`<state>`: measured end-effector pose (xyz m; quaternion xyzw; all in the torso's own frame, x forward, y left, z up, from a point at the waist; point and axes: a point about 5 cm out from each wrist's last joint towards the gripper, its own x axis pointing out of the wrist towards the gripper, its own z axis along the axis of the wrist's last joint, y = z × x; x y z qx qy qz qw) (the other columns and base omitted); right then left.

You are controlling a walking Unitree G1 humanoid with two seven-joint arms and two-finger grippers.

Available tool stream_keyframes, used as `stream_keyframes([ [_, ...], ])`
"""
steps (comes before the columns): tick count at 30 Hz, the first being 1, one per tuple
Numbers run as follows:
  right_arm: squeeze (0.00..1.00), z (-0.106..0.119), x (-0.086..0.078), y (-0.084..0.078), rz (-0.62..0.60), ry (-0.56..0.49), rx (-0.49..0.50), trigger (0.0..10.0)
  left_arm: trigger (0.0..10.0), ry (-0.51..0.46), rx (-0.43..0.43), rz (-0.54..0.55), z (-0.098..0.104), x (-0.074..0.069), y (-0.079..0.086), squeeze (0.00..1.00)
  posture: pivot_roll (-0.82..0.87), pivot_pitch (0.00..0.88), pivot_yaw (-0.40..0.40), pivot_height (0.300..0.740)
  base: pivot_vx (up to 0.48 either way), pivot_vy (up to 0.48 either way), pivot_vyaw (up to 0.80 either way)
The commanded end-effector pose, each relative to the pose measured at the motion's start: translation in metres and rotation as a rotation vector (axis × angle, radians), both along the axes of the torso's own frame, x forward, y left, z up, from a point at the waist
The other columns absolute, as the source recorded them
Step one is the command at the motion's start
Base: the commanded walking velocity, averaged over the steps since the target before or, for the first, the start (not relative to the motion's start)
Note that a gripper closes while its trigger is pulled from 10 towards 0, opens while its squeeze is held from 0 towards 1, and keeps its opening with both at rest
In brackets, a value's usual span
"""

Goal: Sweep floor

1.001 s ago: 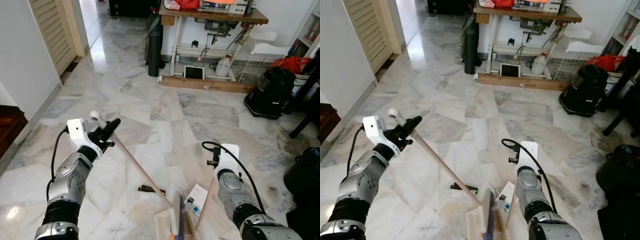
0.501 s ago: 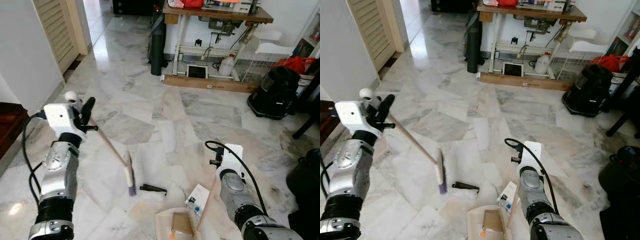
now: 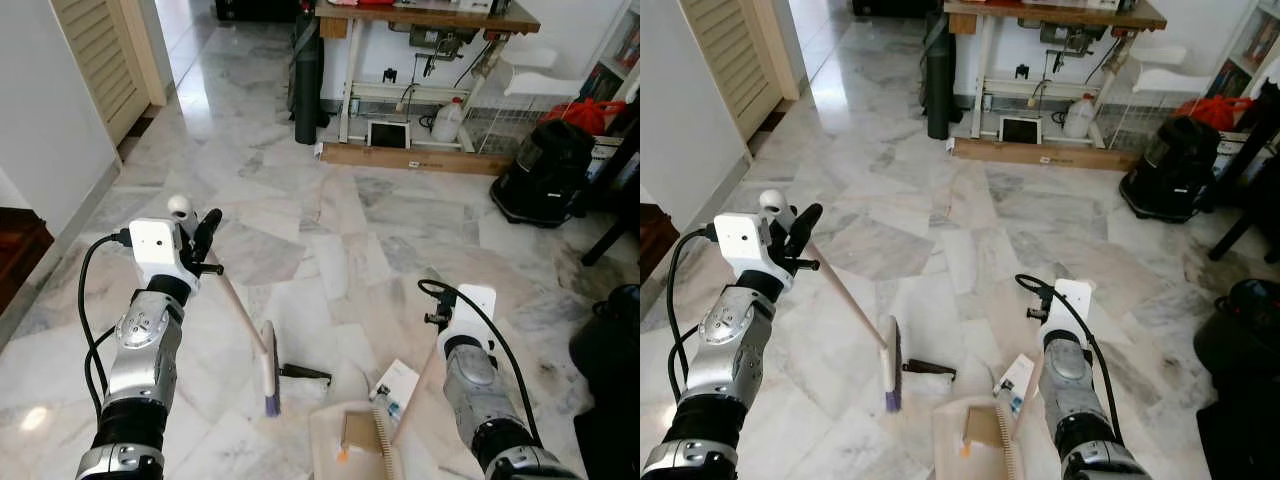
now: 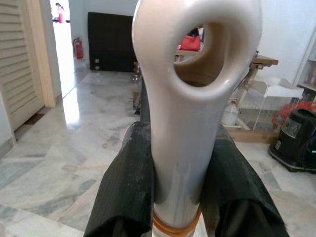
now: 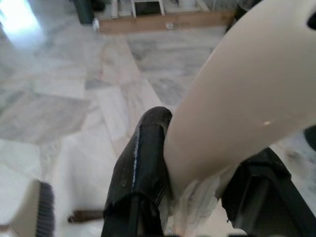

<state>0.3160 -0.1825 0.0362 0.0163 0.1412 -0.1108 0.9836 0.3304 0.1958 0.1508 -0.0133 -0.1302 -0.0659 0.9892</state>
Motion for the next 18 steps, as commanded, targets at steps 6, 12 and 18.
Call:
stream_keyframes([
  [6, 0.0, 0.025, 0.006, 0.008, 0.026, -0.115, 0.011, 10.0, 10.0, -0.018, 0.14, -0.062, -0.01, -0.01, -0.017, 0.0, 0.0, 0.0, -0.043, 0.74, 0.0, 0.0, 0.0],
  [12, 0.0, 0.034, 0.003, 0.012, 0.046, -0.166, 0.002, 10.0, 10.0, -0.008, 0.188, -0.067, -0.02, -0.017, -0.021, 0.0, 0.01, 0.0, -0.051, 0.74, 0.0, 0.0, 0.0],
  [18, 0.0, 0.047, 0.008, 0.01, 0.031, -0.237, 0.017, 10.0, 10.0, -0.005, 0.199, -0.025, -0.025, -0.019, -0.019, 0.0, 0.03, 0.0, -0.065, 0.74, 0.0, 0.0, 0.0],
])
